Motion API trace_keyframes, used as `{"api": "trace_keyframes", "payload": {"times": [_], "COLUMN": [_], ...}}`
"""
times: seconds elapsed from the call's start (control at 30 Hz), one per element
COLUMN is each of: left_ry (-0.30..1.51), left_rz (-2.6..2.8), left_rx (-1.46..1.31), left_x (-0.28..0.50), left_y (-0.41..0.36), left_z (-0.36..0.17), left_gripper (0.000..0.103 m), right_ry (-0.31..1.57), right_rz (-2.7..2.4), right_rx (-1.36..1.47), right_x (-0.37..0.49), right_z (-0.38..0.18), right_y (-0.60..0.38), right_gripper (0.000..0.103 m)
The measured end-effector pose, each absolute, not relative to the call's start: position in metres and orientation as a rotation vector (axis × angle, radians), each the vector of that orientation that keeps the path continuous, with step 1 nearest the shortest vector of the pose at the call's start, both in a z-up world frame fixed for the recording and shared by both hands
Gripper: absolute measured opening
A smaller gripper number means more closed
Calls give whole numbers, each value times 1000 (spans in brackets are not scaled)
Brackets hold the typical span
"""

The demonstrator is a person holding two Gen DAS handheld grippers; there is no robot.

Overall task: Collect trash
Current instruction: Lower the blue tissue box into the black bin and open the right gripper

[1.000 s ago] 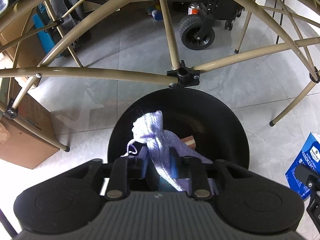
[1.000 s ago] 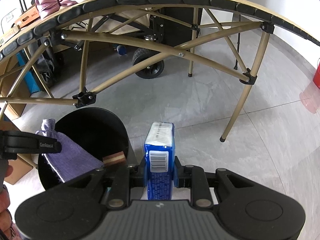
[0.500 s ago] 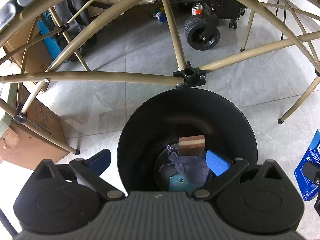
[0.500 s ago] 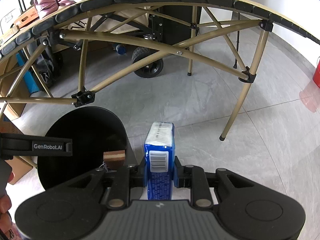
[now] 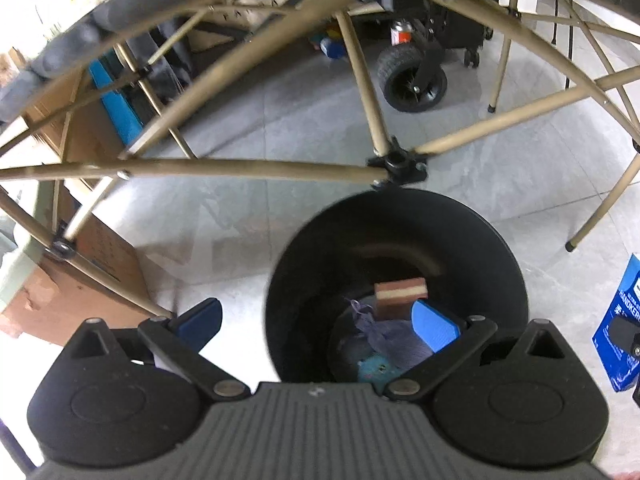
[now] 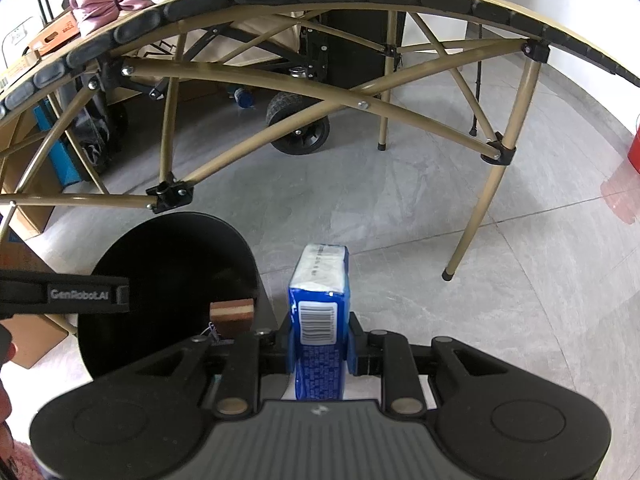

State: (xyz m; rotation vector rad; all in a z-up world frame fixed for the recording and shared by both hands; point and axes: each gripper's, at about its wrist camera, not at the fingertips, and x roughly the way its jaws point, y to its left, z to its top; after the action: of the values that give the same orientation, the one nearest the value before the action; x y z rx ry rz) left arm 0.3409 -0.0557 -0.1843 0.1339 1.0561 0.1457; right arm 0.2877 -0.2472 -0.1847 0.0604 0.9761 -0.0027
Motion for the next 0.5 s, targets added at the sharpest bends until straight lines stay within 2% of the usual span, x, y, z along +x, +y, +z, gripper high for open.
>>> {"api": "trace_keyframes", "payload": {"times": [0.5], "left_ry": [1052], "left_rz": [190], "left_rx": [114], "left_x": [326], "left_y": [3], "left_z": [-172], "left_gripper": [103], "right_ry": [971], "right_rz": [119], "right_rx": [37], "right_x": [305], "right_z": [-178], "right_y": [-181], "right_gripper": [22]}}
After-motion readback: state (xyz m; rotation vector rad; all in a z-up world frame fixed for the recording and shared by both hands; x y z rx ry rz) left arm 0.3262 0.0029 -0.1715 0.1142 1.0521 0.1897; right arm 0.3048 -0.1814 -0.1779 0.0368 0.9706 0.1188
